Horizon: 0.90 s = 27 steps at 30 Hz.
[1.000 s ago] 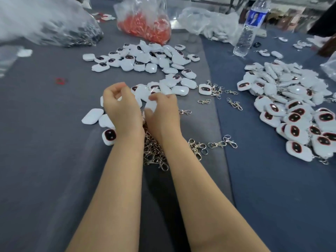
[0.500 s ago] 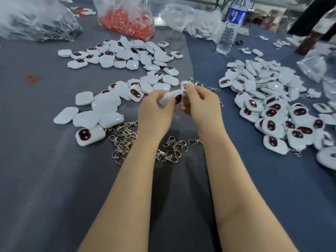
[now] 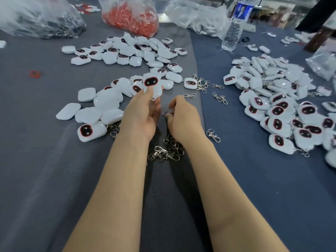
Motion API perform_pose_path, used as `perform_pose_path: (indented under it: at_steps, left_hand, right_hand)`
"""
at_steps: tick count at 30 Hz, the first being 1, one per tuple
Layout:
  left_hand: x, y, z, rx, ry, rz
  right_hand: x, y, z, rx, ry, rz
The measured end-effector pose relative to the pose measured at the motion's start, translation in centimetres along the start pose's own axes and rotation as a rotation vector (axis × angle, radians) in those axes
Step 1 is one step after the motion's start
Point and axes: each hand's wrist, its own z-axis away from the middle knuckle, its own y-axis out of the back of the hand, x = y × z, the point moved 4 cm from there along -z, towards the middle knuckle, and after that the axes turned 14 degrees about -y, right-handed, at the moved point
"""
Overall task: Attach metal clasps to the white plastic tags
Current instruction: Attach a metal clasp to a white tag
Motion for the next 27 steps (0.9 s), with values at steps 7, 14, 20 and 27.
perform_pose_path:
  at_steps: [7, 14, 20, 27]
  left_hand:
    - [0.6, -0.5, 0.4, 0.009, -0.186, -0.102]
    - [0.5, -0.5, 0.5, -0.002, -0.191, -0.255]
    - [0.4, -1.2, 0.9, -0.149, -0.318, -0.623]
    - [0.1, -1.7, 1.1, -0.277, -0.456, -0.832]
  right_hand:
    - [1.8, 2.3, -0.2, -0.019, -0.09, -0.628]
    - [1.9, 2.5, -0.3, -0.254, -0.174, -1.085]
    - [2.2, 2.7, -0.6, -0.262, -0.156, -1.166]
    - [1.7, 3.5, -0.2, -0.073, 0.014, -0.888]
